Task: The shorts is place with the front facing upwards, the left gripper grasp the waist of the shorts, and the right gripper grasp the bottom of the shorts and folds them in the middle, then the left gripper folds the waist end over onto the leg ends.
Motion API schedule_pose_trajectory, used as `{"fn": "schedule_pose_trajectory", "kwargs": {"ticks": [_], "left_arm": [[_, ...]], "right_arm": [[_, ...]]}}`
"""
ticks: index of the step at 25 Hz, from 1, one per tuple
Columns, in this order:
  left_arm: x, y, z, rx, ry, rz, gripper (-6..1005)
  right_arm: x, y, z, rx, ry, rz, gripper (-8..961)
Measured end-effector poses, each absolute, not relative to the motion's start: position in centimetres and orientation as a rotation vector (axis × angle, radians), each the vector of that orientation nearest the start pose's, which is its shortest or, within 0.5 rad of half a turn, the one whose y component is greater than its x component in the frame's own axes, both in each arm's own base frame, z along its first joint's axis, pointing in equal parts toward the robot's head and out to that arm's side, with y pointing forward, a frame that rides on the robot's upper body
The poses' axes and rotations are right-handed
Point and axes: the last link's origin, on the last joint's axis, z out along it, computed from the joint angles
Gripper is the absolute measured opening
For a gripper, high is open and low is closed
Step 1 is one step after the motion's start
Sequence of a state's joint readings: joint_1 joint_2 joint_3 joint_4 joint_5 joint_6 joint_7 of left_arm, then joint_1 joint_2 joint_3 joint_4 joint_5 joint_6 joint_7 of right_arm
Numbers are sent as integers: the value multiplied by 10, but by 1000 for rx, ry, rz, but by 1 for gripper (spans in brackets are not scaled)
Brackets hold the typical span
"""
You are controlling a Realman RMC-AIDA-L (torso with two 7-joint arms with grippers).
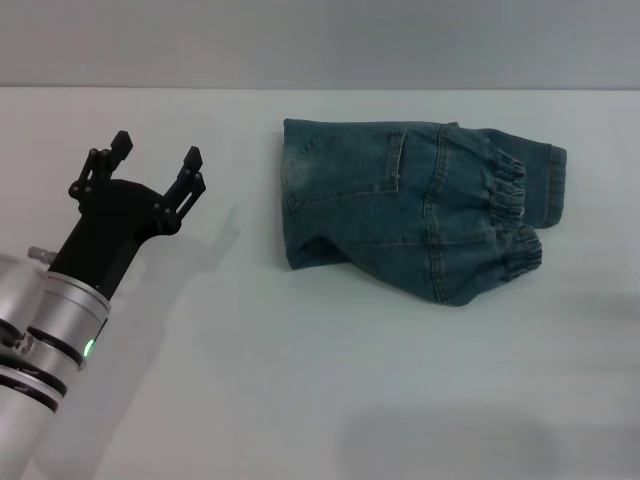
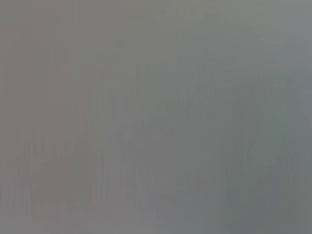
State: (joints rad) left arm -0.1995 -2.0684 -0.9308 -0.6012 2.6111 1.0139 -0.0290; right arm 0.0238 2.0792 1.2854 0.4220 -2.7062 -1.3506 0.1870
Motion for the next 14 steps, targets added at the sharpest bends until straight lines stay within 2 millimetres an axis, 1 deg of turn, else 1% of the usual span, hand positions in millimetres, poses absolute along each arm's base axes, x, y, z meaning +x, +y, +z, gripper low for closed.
{"fn": "schedule_pose_trajectory", "kwargs": {"ticks": [4,8,9,10,11,14], "left_arm": [[-278,298,-51,-1745,-483,-799,840],[-279,297,-51,-1744,-484,-798,840],[-281,297,-51,-1737,-492,-793,840],[-288,298,-48,-1709,-520,-775,840],[-292,298,-47,-1699,-531,-767,840],[-293,298,-46,-1695,-536,-762,840]], "right_arm": [[364,233,30,-1313,523,788,737],[366,240,27,-1329,534,779,737],[367,243,27,-1328,540,777,737],[367,245,27,-1327,543,779,737],[367,247,27,-1325,548,782,737],[365,252,27,-1327,550,791,737]]}}
